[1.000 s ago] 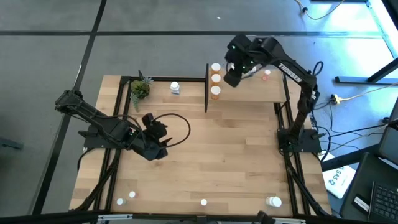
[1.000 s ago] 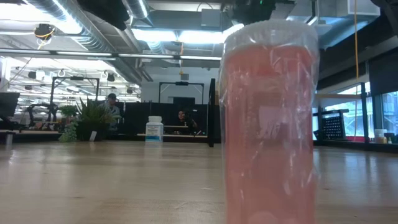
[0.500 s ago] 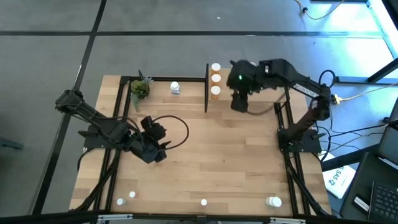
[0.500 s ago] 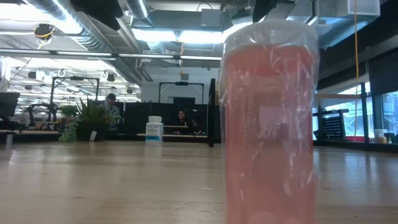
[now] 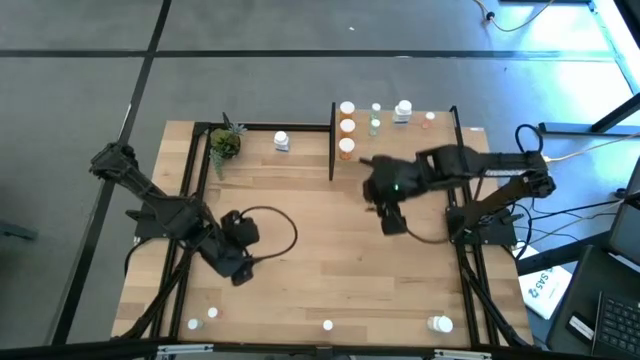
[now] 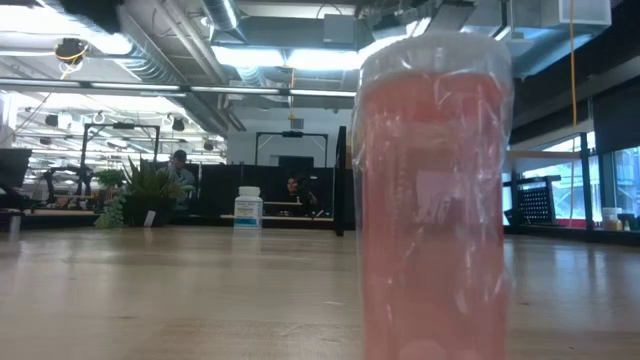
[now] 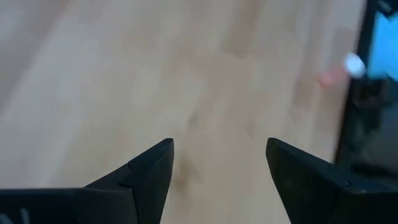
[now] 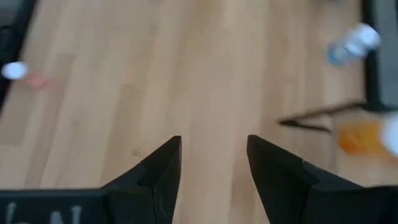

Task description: Pick and place medicine bottles onto shelf by color

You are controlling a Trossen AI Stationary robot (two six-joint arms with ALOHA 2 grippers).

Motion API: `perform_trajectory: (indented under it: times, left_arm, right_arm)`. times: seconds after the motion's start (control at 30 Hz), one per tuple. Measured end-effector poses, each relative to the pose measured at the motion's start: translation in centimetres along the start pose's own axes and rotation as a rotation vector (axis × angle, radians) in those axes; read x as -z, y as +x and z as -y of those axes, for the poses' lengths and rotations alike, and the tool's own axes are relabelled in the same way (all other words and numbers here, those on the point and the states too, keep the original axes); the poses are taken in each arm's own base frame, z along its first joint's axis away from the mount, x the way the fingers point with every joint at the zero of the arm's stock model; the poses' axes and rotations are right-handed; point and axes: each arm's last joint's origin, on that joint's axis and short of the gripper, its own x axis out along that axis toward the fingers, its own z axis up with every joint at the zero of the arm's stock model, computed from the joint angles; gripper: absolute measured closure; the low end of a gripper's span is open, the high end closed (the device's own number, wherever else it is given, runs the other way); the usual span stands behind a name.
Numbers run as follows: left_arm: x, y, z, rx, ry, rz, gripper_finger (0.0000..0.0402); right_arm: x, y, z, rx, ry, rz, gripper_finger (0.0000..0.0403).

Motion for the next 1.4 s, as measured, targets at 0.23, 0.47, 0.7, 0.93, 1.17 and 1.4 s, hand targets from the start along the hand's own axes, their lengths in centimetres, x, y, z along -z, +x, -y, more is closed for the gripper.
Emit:
perform_trajectory:
  times: [0.23, 0.47, 0.7, 0.93, 1.17, 1.4]
  left_arm:
    - [2.1, -0.9, 1.4, 0.134, 0.084, -0.150, 0.0152]
    - [5.0, -1.9, 3.0, 0.197, 0.163, -0.224, 0.0152]
    - [8.2, -1.5, 4.8, 0.174, 0.185, -0.290, 0.0152]
    - [11.0, 0.3, 6.5, 0.106, 0.184, -0.364, 0.0152]
    - [13.3, 2.2, 7.5, 0.037, 0.199, -0.480, 0.0152]
    - [14.2, 2.5, 7.8, 0.024, 0.183, -0.503, 0.0152]
  right_arm:
    - [-0.4, 1.4, -4.0, -0.076, -0.158, 0.091, 0.0217]
    - [-1.0, 1.5, -5.4, -0.099, -0.188, 0.150, 0.0217]
    - [-1.1, 1.4, -5.4, -0.097, -0.211, 0.167, 0.0217]
    - [-1.1, 1.4, -5.4, -0.097, -0.209, 0.170, 0.0217]
    - [-1.2, 1.4, -5.4, -0.096, -0.208, 0.178, 0.0217]
    - [-1.5, 1.4, -5.4, -0.095, -0.204, 0.203, 0.0217]
